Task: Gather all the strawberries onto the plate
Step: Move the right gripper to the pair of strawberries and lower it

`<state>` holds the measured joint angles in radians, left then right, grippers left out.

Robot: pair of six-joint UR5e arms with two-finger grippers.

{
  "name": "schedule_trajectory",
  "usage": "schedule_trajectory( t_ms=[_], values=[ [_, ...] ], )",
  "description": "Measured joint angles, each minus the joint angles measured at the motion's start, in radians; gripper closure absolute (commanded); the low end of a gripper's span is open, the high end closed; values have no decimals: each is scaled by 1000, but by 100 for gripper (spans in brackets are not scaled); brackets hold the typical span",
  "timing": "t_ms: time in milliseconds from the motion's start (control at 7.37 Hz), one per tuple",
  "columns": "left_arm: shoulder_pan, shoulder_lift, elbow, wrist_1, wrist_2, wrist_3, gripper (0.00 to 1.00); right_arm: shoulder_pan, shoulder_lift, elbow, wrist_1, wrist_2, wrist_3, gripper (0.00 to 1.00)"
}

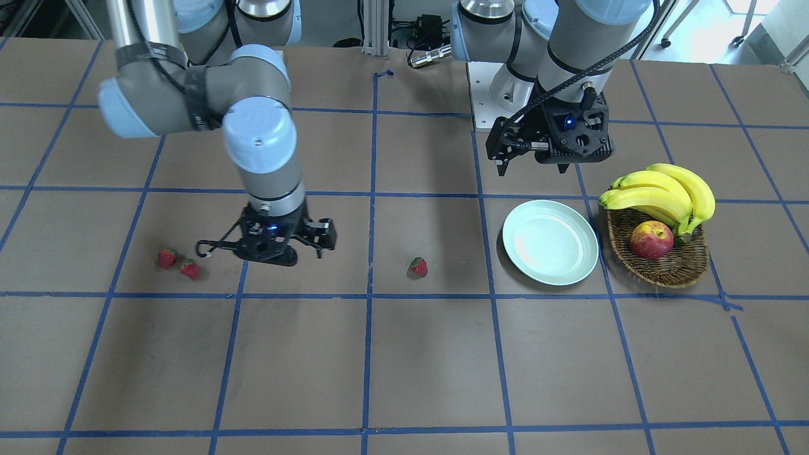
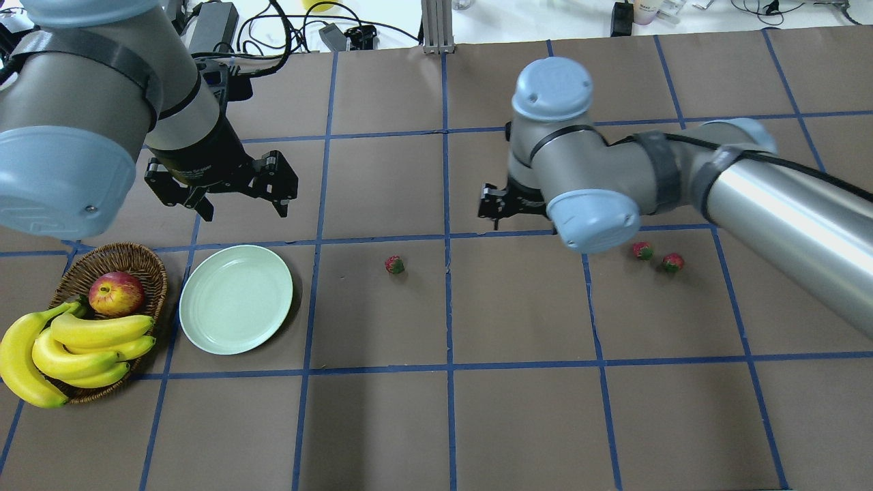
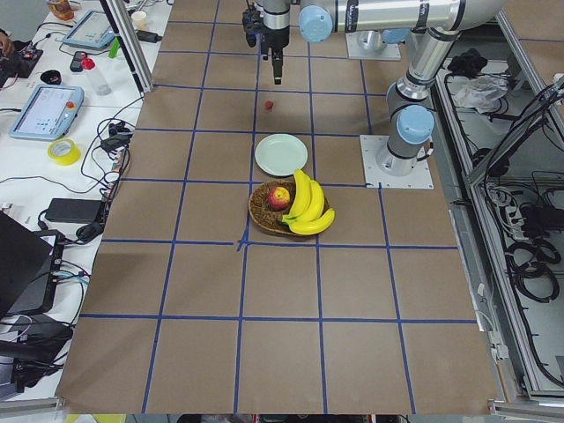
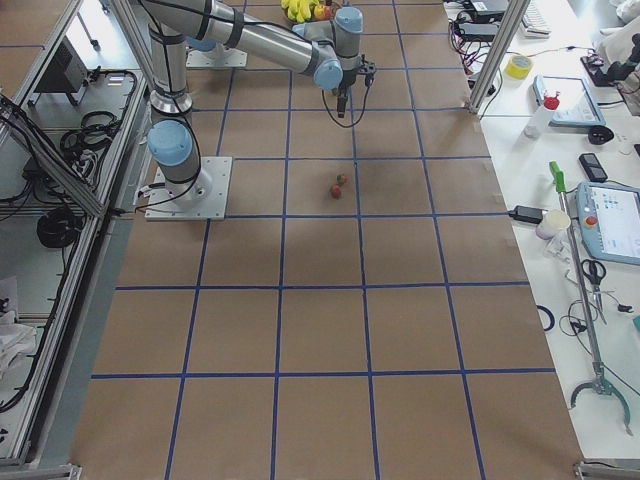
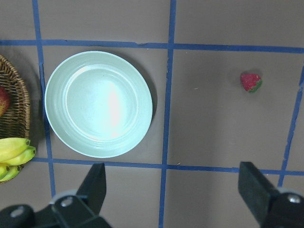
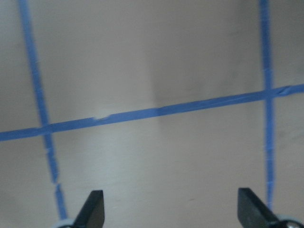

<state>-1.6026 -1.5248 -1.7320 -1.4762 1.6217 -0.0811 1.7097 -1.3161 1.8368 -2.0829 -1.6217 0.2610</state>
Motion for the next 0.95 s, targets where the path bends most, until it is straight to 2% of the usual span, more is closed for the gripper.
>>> schedule_trajectory(
  t_ms=[271,678,950],
  values=[
    [1,0,0,1,0,2,0,-154,-18,9,20,-70,-231,0],
    [1,-1,-1,7,0,2,0,-208,-18,67,-42,-89,-463,0],
    [1,-1,-1,8,0,2,0,-223,-16,84,-82,-86,-541,0]
  ],
)
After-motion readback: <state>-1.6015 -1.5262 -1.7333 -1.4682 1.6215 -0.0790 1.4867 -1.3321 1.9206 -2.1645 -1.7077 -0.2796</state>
